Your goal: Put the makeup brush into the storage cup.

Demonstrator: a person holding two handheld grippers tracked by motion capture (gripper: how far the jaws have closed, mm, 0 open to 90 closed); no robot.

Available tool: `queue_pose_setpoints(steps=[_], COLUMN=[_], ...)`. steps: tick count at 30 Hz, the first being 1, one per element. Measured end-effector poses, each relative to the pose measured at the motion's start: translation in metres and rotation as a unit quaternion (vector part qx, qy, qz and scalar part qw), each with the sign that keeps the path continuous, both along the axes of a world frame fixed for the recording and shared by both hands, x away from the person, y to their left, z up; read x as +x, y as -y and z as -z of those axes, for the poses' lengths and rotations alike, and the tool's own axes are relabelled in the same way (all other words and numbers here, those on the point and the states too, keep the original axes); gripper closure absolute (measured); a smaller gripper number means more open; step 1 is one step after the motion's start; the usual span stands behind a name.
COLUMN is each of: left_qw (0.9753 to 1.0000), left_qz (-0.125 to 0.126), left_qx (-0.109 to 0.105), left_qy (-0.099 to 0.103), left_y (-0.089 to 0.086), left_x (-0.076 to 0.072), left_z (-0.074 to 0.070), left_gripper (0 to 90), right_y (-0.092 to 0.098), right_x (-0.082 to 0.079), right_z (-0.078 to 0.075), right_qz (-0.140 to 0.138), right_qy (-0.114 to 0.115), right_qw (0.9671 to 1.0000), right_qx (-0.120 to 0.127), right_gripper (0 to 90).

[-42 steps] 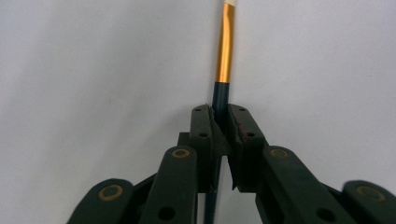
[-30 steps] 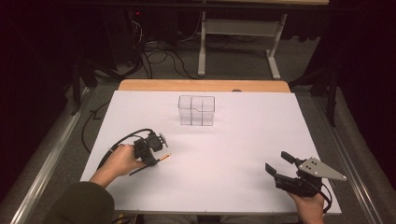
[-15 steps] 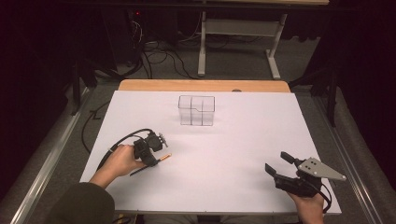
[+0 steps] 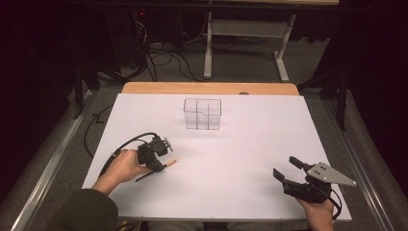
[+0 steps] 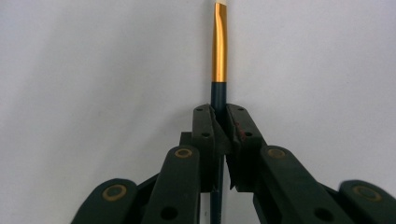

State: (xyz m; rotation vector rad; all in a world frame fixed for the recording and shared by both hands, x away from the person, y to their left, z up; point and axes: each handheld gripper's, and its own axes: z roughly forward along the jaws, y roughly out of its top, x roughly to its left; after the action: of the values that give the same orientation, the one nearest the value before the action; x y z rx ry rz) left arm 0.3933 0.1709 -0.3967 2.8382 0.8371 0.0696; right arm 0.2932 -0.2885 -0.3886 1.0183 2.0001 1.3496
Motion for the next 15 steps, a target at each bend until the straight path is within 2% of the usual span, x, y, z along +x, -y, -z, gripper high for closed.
queue_pose_setpoints(steps=[15], left_qw=[0.9987], left_qz=[0.004], left_qx=[-0.046], left_qy=[0.022], left_y=[-0.003], left_x=[-0.006], left_z=[-0.013], left_gripper=[82.2], right_y=[0.000], right_x=[0.000], right_z=[0.000], right_qz=[-0.001], right_qy=[0.002], right_qw=[1.0000], right_qx=[-0.001], right_gripper=[27.5])
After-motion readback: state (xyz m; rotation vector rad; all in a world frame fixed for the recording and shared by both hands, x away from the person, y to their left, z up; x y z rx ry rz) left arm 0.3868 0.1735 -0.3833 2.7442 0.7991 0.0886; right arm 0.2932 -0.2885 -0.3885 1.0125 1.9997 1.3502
